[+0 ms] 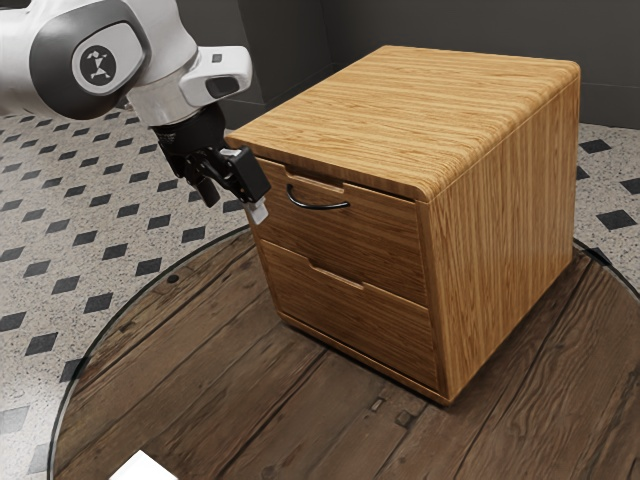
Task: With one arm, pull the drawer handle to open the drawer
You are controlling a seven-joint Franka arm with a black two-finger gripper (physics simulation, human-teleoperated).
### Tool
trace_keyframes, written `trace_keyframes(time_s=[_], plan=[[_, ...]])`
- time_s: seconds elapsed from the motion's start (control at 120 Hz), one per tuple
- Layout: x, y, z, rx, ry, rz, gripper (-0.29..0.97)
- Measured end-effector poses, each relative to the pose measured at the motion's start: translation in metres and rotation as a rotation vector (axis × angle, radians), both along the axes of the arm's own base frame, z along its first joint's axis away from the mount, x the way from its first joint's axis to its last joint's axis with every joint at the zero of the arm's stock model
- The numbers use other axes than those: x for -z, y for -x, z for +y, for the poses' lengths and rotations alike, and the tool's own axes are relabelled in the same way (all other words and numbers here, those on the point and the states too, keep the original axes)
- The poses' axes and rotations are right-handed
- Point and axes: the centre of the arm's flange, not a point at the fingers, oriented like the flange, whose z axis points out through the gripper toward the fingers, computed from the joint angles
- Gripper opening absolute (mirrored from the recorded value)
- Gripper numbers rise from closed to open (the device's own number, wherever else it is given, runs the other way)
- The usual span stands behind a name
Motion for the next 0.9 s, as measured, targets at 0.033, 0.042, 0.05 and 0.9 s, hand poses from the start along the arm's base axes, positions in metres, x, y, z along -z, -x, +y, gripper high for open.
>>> trace_keyframes(time_s=[0.033,0.042,0.05,0.9], plan=[[0.000,0.000,0.000,0.000,0.001,0.000,0.68],[0.000,0.000,0.000,0.000,0.002,0.000,0.68],[0.000,0.000,0.000,0.000,0.003,0.001,0.68],[-0.108,0.066,-0.091,1.077,-0.181,-0.075,0.68]])
